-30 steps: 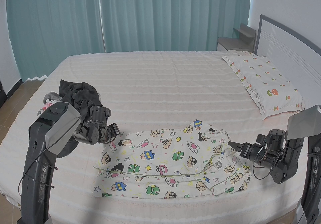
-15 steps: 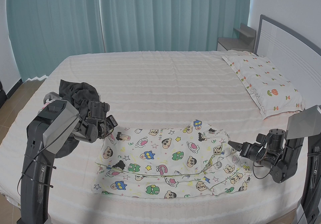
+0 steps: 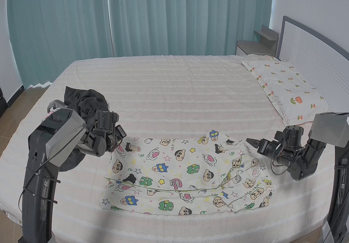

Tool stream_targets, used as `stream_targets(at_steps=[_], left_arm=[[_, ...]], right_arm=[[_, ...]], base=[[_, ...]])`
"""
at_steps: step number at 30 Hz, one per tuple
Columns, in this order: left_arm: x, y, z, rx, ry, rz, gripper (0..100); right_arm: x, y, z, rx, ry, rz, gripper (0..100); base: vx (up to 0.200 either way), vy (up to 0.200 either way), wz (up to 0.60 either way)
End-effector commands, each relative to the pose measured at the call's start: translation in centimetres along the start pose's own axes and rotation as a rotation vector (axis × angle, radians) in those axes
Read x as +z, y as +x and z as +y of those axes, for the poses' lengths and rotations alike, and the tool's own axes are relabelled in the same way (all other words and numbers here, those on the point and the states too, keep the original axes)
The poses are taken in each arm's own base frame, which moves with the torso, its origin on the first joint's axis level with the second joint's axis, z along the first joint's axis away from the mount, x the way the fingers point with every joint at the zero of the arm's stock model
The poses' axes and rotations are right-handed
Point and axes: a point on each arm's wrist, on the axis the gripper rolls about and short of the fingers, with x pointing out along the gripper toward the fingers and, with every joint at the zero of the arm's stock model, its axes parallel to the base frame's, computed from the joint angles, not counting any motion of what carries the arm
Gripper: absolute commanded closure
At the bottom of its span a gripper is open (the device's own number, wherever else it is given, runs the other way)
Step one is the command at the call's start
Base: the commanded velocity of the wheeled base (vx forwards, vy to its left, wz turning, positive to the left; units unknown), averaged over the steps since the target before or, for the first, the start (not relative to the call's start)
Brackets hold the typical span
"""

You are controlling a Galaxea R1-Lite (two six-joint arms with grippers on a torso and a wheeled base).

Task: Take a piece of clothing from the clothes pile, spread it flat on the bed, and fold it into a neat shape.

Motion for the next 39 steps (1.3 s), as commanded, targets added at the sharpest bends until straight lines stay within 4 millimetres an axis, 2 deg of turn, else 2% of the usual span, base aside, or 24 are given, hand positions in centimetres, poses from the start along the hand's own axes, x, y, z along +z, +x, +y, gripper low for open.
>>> stream_targets(at_steps=[1,5,13,16,24,25,29,33,34,35,39], left_arm=[[0.7,-1.4,-0.1,0.017,0.003,-0.014,100],[0.8,-2.1,-0.2,0.019,0.000,-0.010,100],[0.5,-2.4,-0.1,0.010,-0.014,-0.015,100],[0.2,-2.5,0.0,0.002,-0.013,-0.023,100],[0.1,-2.5,0.1,-0.003,-0.015,-0.030,100],[0.0,-2.5,0.1,-0.003,-0.014,-0.028,100],[0.0,-2.5,0.0,-0.005,-0.013,-0.027,100],[-0.1,-2.6,0.0,-0.006,-0.013,-0.025,100],[-0.1,-2.6,0.0,-0.006,-0.013,-0.025,100],[-0.2,-2.6,0.0,-0.003,-0.012,-0.024,100],[-0.2,-2.8,0.1,0.000,-0.011,-0.020,100]], right_arm=[[2.5,5.9,-0.7,-0.037,0.013,0.003,0],[1.7,8.9,-1.4,-0.069,0.030,0.082,0],[0.4,12.2,-1.7,-0.089,0.049,0.164,0],[-0.3,12.8,-1.1,-0.089,0.072,0.191,0],[-0.7,13.3,0.3,-0.073,0.070,0.229,0],[-0.6,13.3,0.4,-0.069,0.072,0.224,100],[0.1,13.1,0.7,-0.067,0.134,0.206,100],[2.3,12.3,1.0,-0.041,0.236,0.154,100],[2.3,12.3,1.0,-0.041,0.236,0.154,100],[3.6,11.8,1.0,-0.012,0.286,0.119,100],[4.4,11.1,0.8,0.018,0.338,0.082,100]], base=[[0.000,0.000,0.00],[0.000,0.000,0.00],[0.000,0.000,0.00],[0.000,0.000,0.00],[0.000,0.000,0.00],[0.000,0.000,0.00],[0.000,0.000,0.00],[0.000,0.000,0.00],[0.000,0.000,0.00],[0.000,0.000,0.00],[0.000,0.000,0.00]])
